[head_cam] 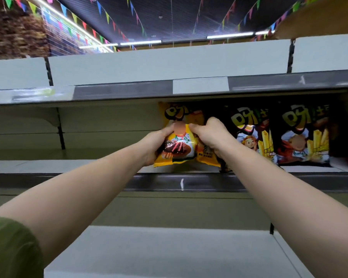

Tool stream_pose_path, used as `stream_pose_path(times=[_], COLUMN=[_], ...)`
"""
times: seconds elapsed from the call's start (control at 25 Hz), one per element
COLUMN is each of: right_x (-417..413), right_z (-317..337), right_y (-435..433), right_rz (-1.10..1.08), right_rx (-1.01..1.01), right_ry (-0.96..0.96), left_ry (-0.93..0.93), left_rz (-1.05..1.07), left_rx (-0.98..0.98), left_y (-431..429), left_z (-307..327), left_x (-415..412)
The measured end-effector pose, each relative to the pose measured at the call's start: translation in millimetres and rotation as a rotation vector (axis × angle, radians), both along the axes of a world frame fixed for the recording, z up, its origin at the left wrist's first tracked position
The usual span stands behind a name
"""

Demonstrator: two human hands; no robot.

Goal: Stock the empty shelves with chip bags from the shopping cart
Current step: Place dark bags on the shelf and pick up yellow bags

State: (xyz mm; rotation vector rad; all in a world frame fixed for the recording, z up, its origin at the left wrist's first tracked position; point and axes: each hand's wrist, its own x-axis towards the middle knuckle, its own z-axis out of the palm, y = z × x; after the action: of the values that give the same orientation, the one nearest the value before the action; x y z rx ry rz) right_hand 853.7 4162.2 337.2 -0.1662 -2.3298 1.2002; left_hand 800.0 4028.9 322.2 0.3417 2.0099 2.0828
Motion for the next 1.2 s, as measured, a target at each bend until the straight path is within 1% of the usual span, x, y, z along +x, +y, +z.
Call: stream_pose_path(times=[0.16,0.28,0.4,0.52,0.68,0.76,0.84,0.92,0.96,1.0,1.04,1.12,1.2], right_x=[-29.7,-45.4,-58.7,-76.1,-86.9,-82.8,-72.3,-55.3,-45.8,-37.7,-30.1,-17.1,-8.4], right_z=[-10.1,-13.3,-15.0,-16.3,-14.7,-12.6,-11.1,-8.0,-7.1,-7.8,-10.1,-18.0,-33.8], right_y=[11.3,13.2,15.5,12.2,9.6,7.2,4.9,0.6,-3.5,-8.2,-16.0,-39.9,-72.5], right_rz=[-0.062,-0.086,-0.099,-0.126,-0.130,-0.122,-0.113,-0.117,-0.137,-0.150,-0.132,-0.003,0.185], right_rx=[0.067,0.198,0.278,0.258,0.256,0.287,0.295,0.289,0.306,0.300,0.251,0.101,0.011], right_ry=[-0.060,-0.194,-0.241,-0.285,-0.332,-0.332,-0.313,-0.255,-0.181,-0.065,0.071,0.295,0.422], left_ry=[-0.024,-0.037,-0.077,-0.064,-0.022,0.004,0.020,0.096,0.136,0.195,0.267,0.413,0.465], left_rz=[0.034,-0.013,-0.072,-0.116,-0.132,-0.103,-0.032,0.076,0.143,0.212,0.272,0.356,0.417], left_rx=[-0.130,-0.089,-0.040,0.014,-0.002,-0.038,-0.034,-0.035,-0.060,-0.088,-0.098,-0.088,-0.074], left_y=[14.2,21.1,24.5,25.4,26.7,26.1,22.8,17.3,13.5,9.1,2.7,-15.6,-40.2], left_z=[-8.0,-13.0,-15.4,-16.7,-19.6,-19.7,-16.2,-10.6,-10.9,-12.6,-16.7,-29.5,-48.9], left_x=[-39.7,-63.1,-80.9,-95.3,-102.4,-100.3,-93.2,-73.5,-63.8,-52.7,-39.7,-7.0,27.7])
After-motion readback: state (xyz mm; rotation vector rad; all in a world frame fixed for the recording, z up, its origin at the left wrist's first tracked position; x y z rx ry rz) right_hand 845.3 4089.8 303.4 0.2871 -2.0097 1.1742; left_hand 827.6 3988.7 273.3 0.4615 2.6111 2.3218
